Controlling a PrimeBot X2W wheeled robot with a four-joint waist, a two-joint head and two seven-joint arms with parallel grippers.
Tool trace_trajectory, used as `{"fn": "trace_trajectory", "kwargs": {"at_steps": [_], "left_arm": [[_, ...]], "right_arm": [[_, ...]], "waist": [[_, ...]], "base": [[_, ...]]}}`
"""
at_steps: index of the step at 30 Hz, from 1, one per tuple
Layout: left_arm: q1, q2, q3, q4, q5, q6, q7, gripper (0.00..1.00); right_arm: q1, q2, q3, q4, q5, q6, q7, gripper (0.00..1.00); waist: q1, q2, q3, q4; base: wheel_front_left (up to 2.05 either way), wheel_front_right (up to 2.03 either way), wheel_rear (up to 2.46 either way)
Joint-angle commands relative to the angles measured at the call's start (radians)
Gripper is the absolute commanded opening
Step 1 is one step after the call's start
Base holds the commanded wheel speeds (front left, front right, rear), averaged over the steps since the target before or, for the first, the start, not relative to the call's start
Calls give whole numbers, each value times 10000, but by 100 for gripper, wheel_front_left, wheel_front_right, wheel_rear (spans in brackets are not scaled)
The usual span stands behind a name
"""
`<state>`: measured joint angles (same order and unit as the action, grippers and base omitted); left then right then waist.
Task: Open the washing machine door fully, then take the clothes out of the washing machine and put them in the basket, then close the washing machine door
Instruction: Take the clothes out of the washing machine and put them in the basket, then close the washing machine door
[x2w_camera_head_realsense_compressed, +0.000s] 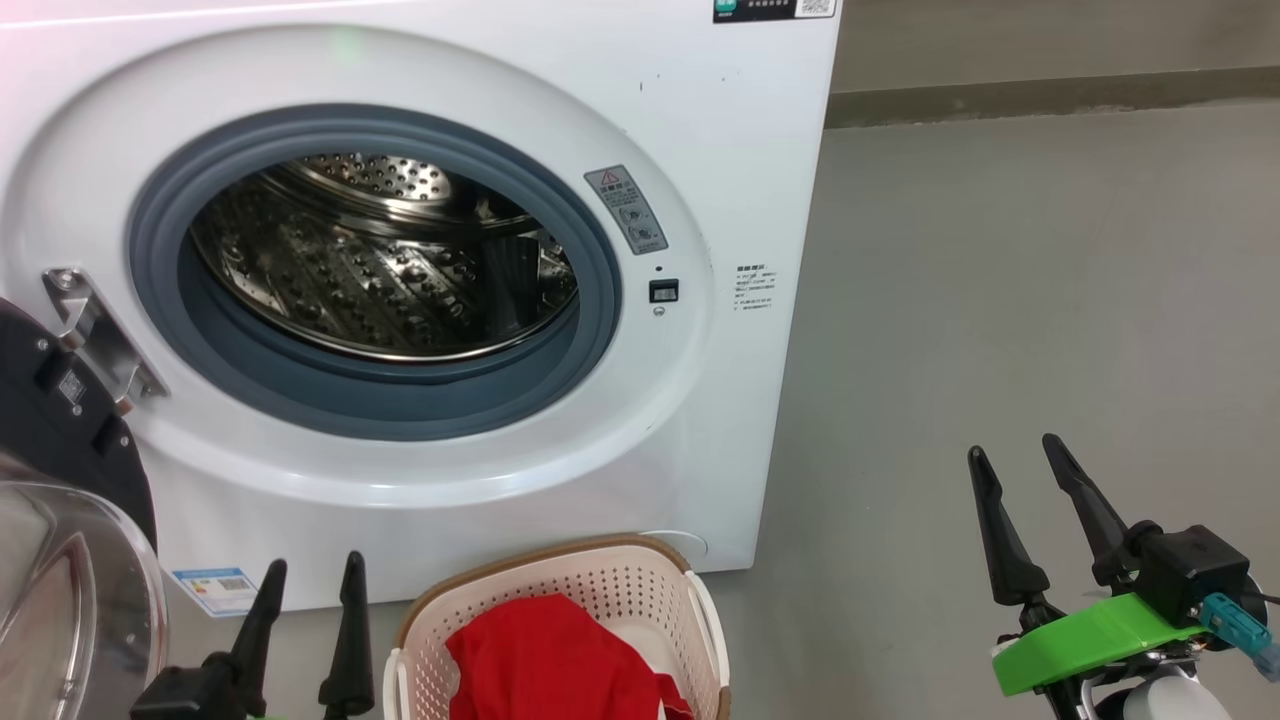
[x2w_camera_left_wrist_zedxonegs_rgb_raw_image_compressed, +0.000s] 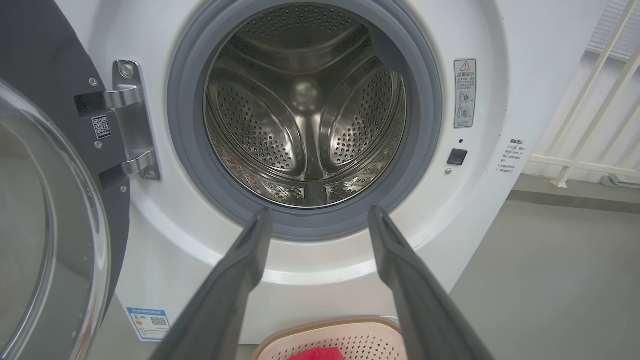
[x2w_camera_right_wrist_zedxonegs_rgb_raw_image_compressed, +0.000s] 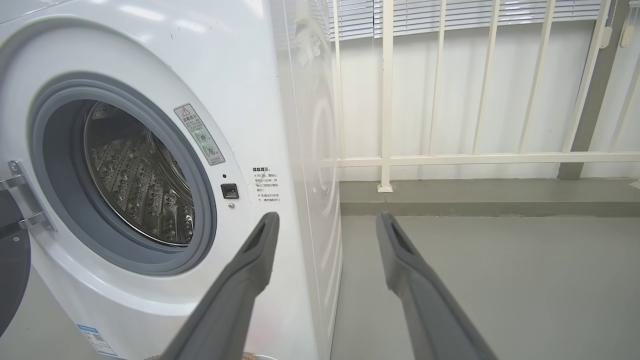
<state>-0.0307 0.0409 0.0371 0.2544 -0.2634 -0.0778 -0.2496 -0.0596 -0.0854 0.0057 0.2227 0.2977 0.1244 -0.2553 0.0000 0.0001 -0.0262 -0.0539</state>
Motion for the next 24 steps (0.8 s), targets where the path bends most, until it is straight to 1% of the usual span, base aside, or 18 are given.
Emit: {"fn": "trace_trajectory", "kwargs": {"at_steps": [1,5,11,16,24], "left_arm": [[-56,95,395,-292,88,120,-122,100],[42,95,511,-293,83,122,-122,100],[153,94,440,-318,49,178,-122,100],[210,94,350,-468,-116,118,-122,100],[125,131,380,-364,128,5,-122,100]], "right_arm": [[-91,-100,128,-303,-68,63,-65,100],[17,-102,87,-335,-67,63,-65,100],[86,-136,57,-363,-54,63,-65,100],[139,-108,48,-359,-61,63,-65,100],[147,-96,80,-294,-35,63,-65,100]], "waist": [[0,-1,-59,-50],[0,-1,-159,-133],[0,-1,-218,-195],[0,-1,-209,-207],[0,-1,-209,-188]], "base": [[0,0,0],[0,0,0],[0,0,0],[0,0,0],[0,0,0]]}}
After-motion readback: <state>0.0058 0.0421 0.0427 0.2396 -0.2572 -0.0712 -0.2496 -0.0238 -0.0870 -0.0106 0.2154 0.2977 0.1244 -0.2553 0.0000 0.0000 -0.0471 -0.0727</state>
